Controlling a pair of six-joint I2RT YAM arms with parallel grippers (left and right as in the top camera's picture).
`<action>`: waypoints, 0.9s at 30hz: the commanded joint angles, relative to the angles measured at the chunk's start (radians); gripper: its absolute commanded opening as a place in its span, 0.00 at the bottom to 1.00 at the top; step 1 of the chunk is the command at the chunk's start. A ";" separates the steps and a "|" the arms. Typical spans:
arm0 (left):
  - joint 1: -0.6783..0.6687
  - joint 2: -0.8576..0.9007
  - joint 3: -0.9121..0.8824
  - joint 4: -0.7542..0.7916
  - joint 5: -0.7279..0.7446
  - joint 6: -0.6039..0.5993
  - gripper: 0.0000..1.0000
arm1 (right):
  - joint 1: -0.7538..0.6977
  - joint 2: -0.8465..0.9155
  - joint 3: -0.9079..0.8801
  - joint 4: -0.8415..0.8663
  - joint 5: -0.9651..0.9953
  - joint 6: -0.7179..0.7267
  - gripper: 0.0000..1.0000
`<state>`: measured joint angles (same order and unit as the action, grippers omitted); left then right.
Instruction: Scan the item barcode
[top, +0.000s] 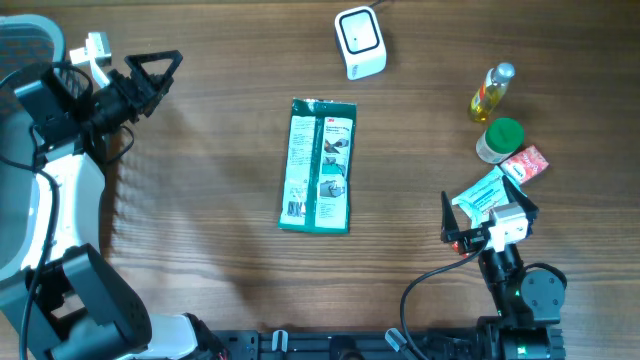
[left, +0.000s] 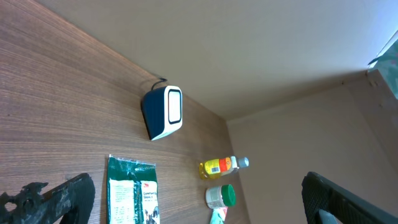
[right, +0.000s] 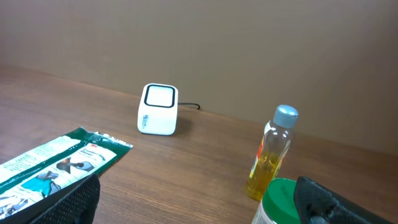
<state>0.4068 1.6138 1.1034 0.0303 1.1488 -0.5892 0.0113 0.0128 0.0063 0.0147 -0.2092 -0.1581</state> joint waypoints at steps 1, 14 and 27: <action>0.003 0.002 0.006 0.004 0.004 0.005 1.00 | -0.005 -0.008 -0.001 0.002 -0.005 0.001 1.00; 0.001 -0.051 0.005 0.003 0.004 0.005 1.00 | -0.005 -0.008 -0.001 0.002 -0.005 0.001 1.00; -0.253 -0.937 0.005 -0.333 -0.377 0.729 1.00 | -0.005 -0.008 -0.001 0.002 -0.005 0.001 1.00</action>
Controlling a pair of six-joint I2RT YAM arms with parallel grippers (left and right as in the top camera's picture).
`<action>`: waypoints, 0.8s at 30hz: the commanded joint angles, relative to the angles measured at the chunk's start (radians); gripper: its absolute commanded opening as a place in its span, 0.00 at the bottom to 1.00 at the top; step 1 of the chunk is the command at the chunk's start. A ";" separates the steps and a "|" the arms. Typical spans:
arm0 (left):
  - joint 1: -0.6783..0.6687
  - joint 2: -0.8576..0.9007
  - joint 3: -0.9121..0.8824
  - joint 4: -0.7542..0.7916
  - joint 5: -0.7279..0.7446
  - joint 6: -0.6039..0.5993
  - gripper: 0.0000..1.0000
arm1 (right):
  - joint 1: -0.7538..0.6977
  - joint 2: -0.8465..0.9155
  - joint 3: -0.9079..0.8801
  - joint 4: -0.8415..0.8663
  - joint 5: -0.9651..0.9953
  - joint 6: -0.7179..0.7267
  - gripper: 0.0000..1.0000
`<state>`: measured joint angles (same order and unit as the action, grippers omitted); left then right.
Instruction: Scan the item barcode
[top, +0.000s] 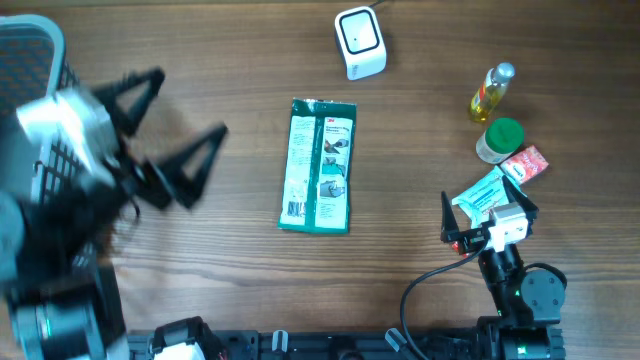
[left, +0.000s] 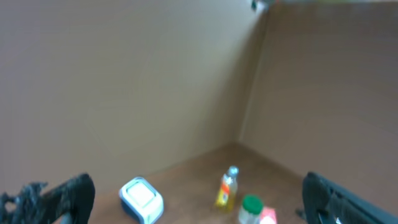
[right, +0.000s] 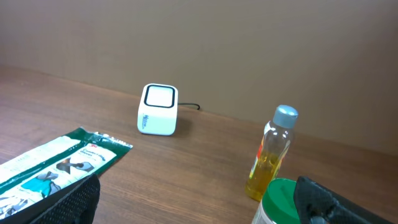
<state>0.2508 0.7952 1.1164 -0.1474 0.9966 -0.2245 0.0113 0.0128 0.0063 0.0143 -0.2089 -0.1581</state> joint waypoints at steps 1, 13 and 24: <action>-0.143 -0.177 -0.008 -0.252 -0.307 0.409 1.00 | -0.005 -0.008 -0.001 0.002 -0.005 0.001 1.00; -0.164 -0.550 -0.168 -0.417 -0.514 0.409 1.00 | -0.005 -0.008 -0.001 0.003 -0.005 0.001 1.00; -0.201 -0.792 -0.706 0.252 -0.585 0.384 1.00 | -0.005 -0.008 -0.001 0.003 -0.005 0.001 1.00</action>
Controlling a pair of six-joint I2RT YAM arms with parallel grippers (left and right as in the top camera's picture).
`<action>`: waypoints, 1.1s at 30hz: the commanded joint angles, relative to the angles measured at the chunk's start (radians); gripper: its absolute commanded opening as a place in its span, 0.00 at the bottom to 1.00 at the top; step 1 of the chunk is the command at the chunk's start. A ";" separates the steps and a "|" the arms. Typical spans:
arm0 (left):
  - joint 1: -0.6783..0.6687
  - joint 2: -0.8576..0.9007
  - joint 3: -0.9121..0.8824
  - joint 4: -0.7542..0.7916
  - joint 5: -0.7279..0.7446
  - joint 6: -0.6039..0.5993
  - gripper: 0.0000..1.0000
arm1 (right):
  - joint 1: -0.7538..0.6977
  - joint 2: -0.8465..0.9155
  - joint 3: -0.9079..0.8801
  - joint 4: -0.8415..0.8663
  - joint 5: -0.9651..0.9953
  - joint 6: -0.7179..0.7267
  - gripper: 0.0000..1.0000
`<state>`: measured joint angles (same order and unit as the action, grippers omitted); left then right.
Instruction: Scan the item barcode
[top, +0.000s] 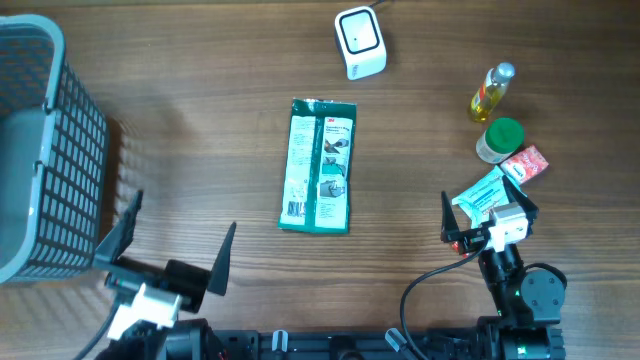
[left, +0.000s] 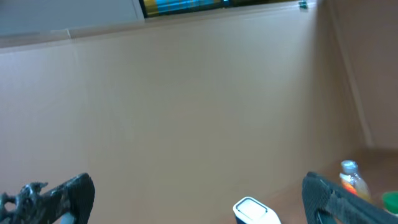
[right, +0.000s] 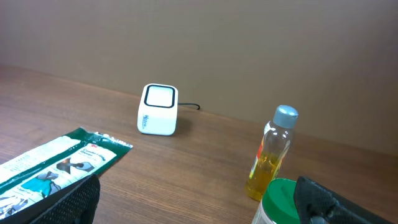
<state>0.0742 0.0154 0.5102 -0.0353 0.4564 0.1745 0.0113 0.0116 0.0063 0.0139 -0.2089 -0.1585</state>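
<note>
A green packet (top: 318, 166) lies flat mid-table, lengthwise front to back; its near end shows in the right wrist view (right: 56, 165). The white scanner (top: 360, 42) stands at the back, also seen as a scanner (right: 158, 109) and a scanner (left: 255, 211) low in the left wrist view. My left gripper (top: 172, 250) is open and empty at the front left edge, well apart from the packet, aimed at the back wall (left: 196, 205). My right gripper (top: 485, 205) rests open at the front right, over a blue-white packet (top: 482, 196).
A grey basket (top: 40, 150) fills the left side. At the right stand an oil bottle (top: 492, 92), a green-lidded jar (top: 499, 140) and a small red box (top: 527, 164). The jar (right: 283, 202) is close before the right fingers.
My left gripper has moved from the left middle of the table to the front left edge, still open. Its camera now faces higher up the wall. The right arm and the items are unmoved.
My left gripper was open at the far left, over the basket. Then it was blurred, open, over the table left of the green packet. Now it sits at the front left edge. Packet, scanner and right arm stayed put throughout.
</note>
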 joint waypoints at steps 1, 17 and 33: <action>-0.037 -0.012 -0.162 0.258 -0.098 -0.076 1.00 | -0.005 -0.007 -0.001 0.003 -0.005 0.002 1.00; -0.026 -0.012 -0.504 0.162 -0.594 -0.490 1.00 | -0.005 -0.007 -0.001 0.003 -0.005 0.002 1.00; -0.026 -0.010 -0.504 -0.039 -0.401 -0.122 1.00 | -0.005 -0.007 -0.001 0.003 -0.005 0.001 1.00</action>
